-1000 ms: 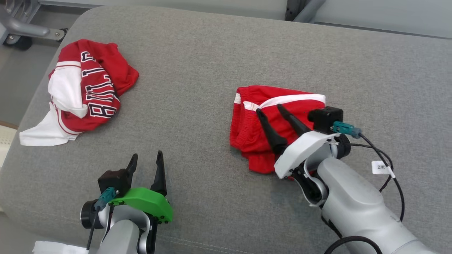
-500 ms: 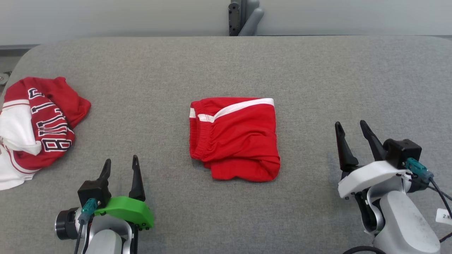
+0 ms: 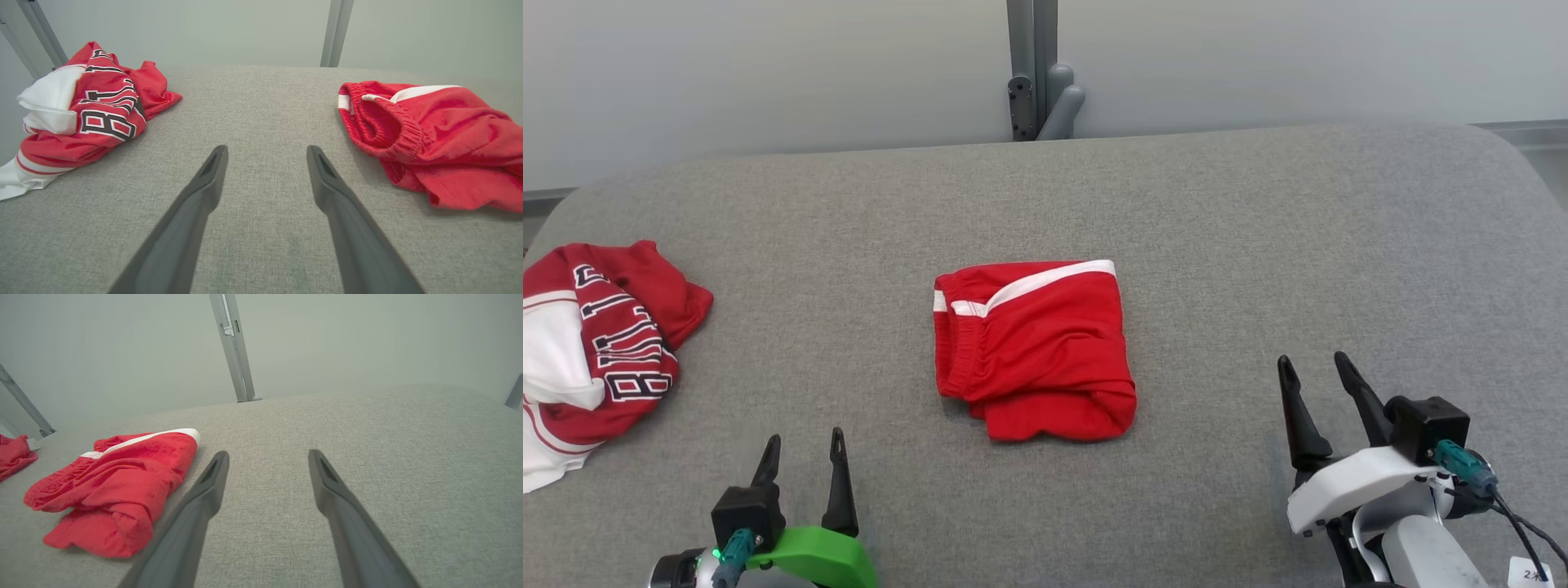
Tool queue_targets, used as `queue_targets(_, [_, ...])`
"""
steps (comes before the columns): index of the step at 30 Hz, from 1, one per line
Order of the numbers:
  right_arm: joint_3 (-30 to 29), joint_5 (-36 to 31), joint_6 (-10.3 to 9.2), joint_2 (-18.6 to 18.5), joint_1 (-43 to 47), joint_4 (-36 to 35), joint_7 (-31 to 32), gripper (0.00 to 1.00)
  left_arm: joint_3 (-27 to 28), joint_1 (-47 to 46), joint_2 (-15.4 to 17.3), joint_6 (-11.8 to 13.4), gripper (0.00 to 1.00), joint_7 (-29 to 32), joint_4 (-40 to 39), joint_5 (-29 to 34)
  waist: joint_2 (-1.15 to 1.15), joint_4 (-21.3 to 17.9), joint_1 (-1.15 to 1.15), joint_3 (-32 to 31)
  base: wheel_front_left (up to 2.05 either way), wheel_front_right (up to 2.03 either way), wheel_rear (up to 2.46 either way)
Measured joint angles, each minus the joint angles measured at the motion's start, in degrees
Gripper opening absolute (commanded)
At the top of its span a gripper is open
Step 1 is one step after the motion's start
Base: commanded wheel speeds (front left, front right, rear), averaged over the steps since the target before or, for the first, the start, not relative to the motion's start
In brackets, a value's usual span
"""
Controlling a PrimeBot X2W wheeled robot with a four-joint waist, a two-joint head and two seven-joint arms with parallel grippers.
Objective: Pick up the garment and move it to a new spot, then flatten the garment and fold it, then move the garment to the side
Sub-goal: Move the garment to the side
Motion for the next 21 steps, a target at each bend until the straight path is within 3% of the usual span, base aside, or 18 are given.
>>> queue_targets(13, [1.11, -0.24, 0.0, 0.41, 0.78, 0.25, 0.0, 1.0, -0.21, 1.49, 0.0, 0.0, 1.0, 0.0, -0.57, -0.29, 0.0, -0.1, 0.0, -0.73, 0.0, 0.0, 0.0])
queue_targets(21, [6.78, 3.1, 0.0, 0.48, -4.55, 3.69, 0.0, 1.0, -3.56, -0.96, 0.01, -0.1, 1.0, 0.0, -1.38, -1.78, 0.0, 1.24, 0.0, 2.57, 0.0, 0.0, 0.0])
